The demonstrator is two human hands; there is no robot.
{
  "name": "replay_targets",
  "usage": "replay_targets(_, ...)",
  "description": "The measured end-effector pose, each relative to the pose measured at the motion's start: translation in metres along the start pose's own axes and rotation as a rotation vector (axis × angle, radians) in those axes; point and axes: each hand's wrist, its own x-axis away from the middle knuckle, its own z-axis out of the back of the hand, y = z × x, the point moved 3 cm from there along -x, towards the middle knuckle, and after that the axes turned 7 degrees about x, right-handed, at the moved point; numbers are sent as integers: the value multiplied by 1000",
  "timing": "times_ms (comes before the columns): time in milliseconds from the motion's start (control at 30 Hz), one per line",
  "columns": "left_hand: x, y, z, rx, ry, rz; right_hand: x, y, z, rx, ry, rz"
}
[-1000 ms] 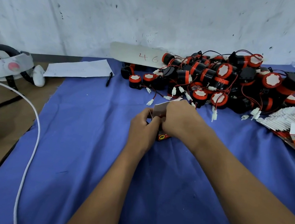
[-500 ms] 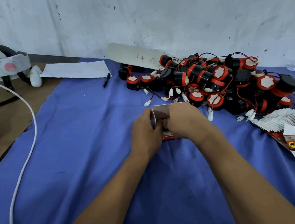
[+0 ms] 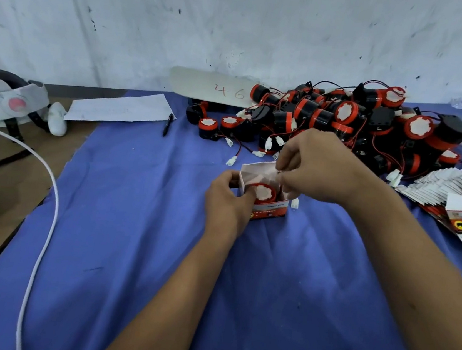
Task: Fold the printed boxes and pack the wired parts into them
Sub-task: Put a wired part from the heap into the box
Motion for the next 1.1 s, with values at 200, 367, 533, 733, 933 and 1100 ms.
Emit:
replay_targets(200, 2, 1, 0, 31, 4, -5, -3, -16, -24, 170, 9, 101)
replay_targets(367, 0, -1, -1, 34, 10, -31, -5, -11, -41, 241, 142, 98)
replay_targets(533, 0, -3, -3, 4, 10, -58, -9, -7, -51, 264, -56, 95)
replay_targets(733, 0, 3, 12, 159, -253, 31, -18, -8, -48, 277, -53, 12)
replay_targets(933, 4, 10, 21, 64, -493, 35, -19, -8, -52, 278, -13, -44)
replay_targets(1100, 6, 12, 17, -79, -431, -46, -19, -7, -61, 268, 69, -86)
